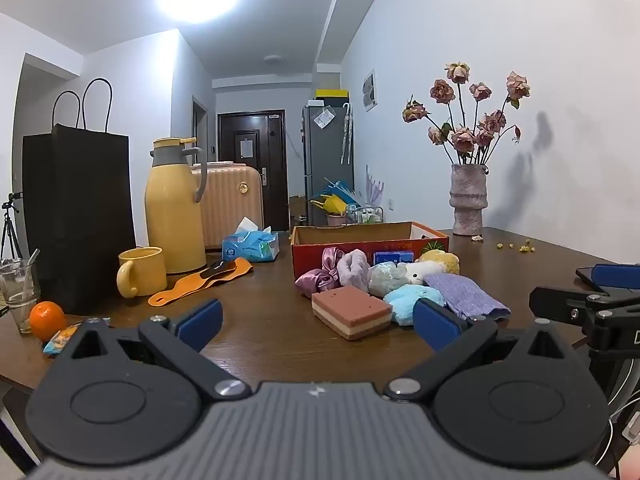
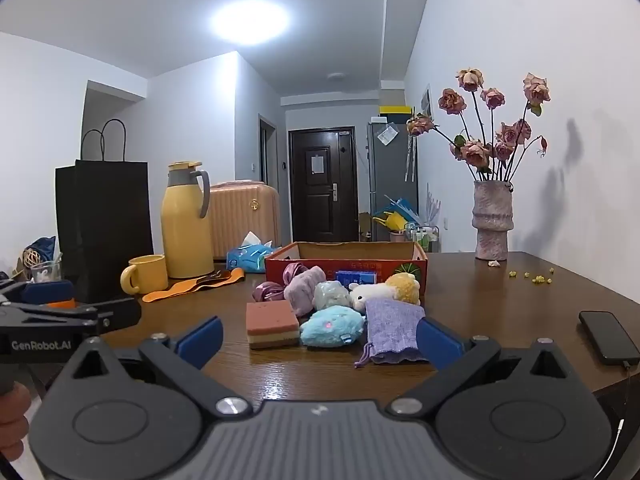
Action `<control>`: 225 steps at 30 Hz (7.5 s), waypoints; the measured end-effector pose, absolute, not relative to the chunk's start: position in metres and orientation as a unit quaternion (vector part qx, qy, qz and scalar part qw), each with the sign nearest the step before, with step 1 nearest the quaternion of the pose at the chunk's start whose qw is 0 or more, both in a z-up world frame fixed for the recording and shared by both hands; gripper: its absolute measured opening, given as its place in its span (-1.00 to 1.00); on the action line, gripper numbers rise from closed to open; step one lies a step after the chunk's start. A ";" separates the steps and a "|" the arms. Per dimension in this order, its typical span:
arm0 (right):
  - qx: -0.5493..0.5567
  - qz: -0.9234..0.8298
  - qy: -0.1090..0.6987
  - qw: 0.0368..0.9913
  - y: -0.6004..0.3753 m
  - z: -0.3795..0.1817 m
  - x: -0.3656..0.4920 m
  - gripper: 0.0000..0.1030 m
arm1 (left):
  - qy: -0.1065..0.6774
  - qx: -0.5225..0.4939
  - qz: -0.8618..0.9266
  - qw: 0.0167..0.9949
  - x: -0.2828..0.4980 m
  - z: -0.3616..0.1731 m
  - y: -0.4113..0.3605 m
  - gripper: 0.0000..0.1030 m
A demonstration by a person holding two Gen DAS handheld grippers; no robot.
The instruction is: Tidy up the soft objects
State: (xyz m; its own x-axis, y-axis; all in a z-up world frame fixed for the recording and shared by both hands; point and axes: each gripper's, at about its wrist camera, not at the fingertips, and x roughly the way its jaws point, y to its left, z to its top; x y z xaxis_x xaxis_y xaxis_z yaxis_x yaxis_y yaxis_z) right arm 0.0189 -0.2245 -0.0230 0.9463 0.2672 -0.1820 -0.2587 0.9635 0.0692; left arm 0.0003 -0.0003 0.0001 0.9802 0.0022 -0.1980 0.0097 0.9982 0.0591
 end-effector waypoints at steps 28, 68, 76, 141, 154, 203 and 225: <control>0.028 0.136 0.101 0.985 -0.223 -0.025 0.020 1.00 | 0.094 0.023 0.002 0.995 -0.001 0.000 0.001 1.00; 0.031 0.145 0.099 0.984 -0.225 -0.025 0.020 1.00 | 0.092 0.024 -0.002 0.995 -0.003 0.002 0.002 1.00; 0.033 0.145 0.097 0.984 -0.225 -0.025 0.020 1.00 | 0.092 0.025 -0.002 0.995 -0.002 0.001 0.002 1.00; 0.112 0.008 0.257 0.960 -0.366 -0.085 0.266 0.32 | 0.277 -0.023 -0.198 0.940 0.320 -0.018 -0.156 0.40; 0.007 0.127 0.273 0.954 -0.362 -0.089 0.248 -0.69 | 0.321 -0.004 -0.216 0.922 0.294 -0.045 -0.163 0.26; 0.111 0.200 0.260 0.938 -0.263 0.033 0.480 -0.96 | 0.307 -0.092 -0.196 0.927 0.505 0.059 -0.029 -0.84; 0.056 0.167 0.331 0.927 -0.155 0.036 0.628 -0.15 | 0.267 0.018 -0.087 0.960 0.543 0.080 0.040 0.45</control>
